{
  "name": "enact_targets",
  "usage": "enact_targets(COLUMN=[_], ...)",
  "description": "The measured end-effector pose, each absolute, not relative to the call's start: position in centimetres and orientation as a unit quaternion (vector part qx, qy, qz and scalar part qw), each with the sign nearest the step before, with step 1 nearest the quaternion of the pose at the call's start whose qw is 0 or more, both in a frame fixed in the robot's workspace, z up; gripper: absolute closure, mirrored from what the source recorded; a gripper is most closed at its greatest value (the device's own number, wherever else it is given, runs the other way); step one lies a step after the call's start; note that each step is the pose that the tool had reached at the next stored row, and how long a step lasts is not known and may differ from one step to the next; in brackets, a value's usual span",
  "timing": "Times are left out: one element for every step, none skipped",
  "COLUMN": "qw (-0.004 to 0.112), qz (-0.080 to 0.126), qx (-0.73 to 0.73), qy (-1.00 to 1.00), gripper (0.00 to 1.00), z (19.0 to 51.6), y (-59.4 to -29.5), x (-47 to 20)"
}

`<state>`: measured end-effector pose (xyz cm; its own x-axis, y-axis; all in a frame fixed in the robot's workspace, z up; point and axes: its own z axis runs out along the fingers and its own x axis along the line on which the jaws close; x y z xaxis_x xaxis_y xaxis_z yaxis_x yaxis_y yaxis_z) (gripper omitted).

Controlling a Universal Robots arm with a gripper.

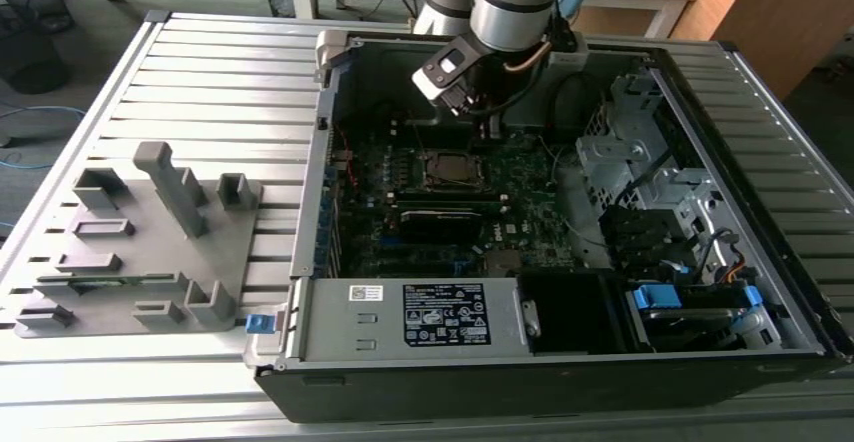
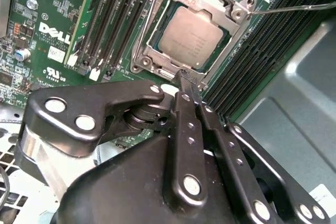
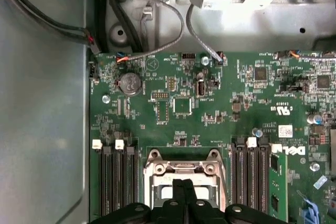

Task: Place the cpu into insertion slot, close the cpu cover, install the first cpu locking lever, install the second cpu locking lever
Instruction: 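Close the cpu cover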

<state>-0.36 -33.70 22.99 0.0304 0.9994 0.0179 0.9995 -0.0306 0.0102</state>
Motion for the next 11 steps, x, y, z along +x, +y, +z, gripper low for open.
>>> enact_targets(qw=[0.003, 0.003, 0.003, 0.003, 0.003, 0.002, 0.002, 0.002, 0.002, 0.002, 0.002], qz=[-0.010, -0.010, -0.010, -0.010, -0.010, -0.010, -0.010, -0.010, -0.010, -0.010, -0.010], qx=[-0.718, -0.718, -0.718, -0.718, -0.718, -0.718, -0.718, -0.718, -0.718, -0.718, -0.718], qy=[-0.696, -0.696, -0.696, -0.696, -0.696, -0.696, -0.696, -0.696, -0.696, -0.696, -0.696], gripper=[0.89, 0.89, 0.89, 0.89, 0.89, 0.89, 0.89, 0.89, 0.89, 0.89, 0.89], z=[22.99, 22.99, 22.98, 22.98, 22.98, 22.97, 22.96, 22.93, 22.89, 22.86, 22.82], y=[-33.70, -33.70, -33.70, -33.70, -33.69, -33.69, -33.69, -33.70, -33.69, -33.69, -33.69], x=[-0.36, -0.36, -0.36, -0.36, -0.36, -0.37, -0.42, -0.55, -0.71, -0.87, -1.04])
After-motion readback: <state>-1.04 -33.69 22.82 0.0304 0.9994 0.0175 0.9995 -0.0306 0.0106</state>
